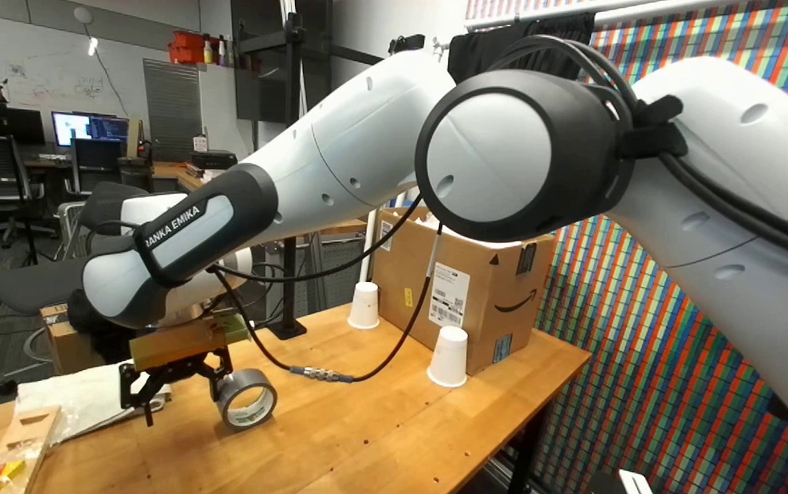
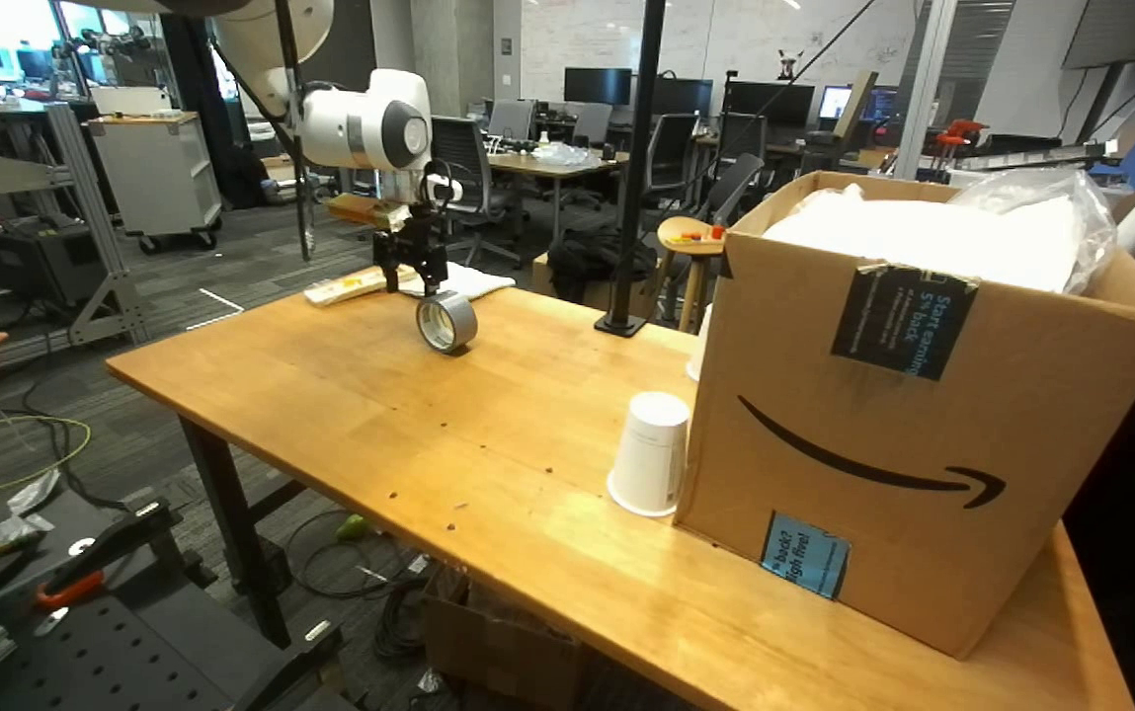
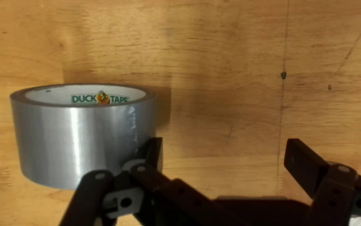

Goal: Roll the tape towards the box

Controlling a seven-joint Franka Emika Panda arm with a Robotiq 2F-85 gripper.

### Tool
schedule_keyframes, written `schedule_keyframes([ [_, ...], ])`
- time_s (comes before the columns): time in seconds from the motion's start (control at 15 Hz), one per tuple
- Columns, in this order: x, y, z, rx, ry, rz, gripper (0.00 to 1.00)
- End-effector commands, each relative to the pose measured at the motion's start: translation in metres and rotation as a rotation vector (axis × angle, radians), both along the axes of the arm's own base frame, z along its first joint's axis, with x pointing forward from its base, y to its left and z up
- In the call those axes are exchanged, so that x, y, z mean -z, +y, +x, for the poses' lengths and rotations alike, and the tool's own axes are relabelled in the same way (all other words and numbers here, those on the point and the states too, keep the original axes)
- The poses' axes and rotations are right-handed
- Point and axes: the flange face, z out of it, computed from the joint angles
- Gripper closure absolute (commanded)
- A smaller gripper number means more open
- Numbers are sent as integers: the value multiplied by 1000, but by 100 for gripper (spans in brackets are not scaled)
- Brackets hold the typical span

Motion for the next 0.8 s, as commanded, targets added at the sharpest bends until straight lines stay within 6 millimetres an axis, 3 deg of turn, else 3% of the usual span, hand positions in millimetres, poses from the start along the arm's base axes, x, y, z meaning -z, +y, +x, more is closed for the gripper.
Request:
schedule_keyframes([
  [0.0,-9,-13,11,-1,-27,11,0],
  [0.73,-7,-23,6,-6,-6,12,0],
])
